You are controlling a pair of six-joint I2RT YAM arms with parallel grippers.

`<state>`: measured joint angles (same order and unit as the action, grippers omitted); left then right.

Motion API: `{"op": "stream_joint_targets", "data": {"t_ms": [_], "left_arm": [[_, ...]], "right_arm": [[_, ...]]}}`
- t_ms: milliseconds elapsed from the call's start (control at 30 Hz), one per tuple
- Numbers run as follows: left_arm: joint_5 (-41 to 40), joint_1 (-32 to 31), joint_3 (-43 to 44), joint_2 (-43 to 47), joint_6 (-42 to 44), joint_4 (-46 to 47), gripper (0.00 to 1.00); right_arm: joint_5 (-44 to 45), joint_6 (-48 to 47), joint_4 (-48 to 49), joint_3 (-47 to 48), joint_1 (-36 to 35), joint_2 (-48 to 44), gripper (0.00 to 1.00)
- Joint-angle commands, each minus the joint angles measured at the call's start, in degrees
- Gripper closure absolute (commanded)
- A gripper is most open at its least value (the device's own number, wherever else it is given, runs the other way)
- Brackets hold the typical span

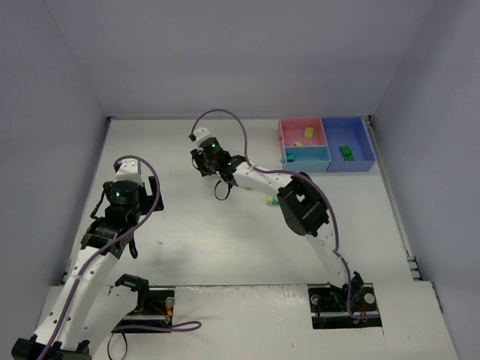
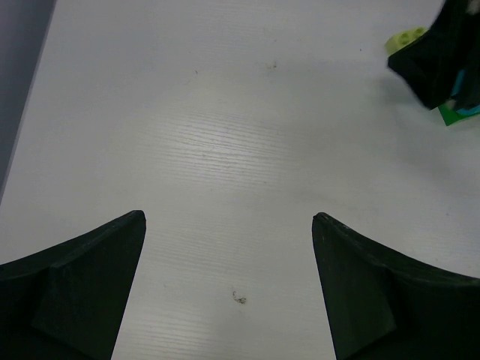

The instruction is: Sort the legos into containers by color

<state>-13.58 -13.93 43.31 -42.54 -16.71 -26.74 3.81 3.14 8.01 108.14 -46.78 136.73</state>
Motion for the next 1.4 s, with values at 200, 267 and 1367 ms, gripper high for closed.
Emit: {"op": "stream_joint_targets", "data": {"t_ms": [200, 267, 1367], "left_arm": [[-0.22, -0.30, 1.69, -0.87, 0.45, 2.31, 0.15], [0.48, -0.30, 1.69, -1.14, 0.45, 2.40, 0.15], [17.37, -5.22, 13.81, -22.04, 0.27, 12.67, 0.15]], "right_arm": [[3.31, -1.73, 5.79, -12.76, 23.37, -23.34, 0.96], [1.73, -0.94, 5.53, -15.13, 26.82, -24.40, 0.94], [-9.53, 8.29, 3.33, -30.08, 34.92, -42.14, 0.23]]}}
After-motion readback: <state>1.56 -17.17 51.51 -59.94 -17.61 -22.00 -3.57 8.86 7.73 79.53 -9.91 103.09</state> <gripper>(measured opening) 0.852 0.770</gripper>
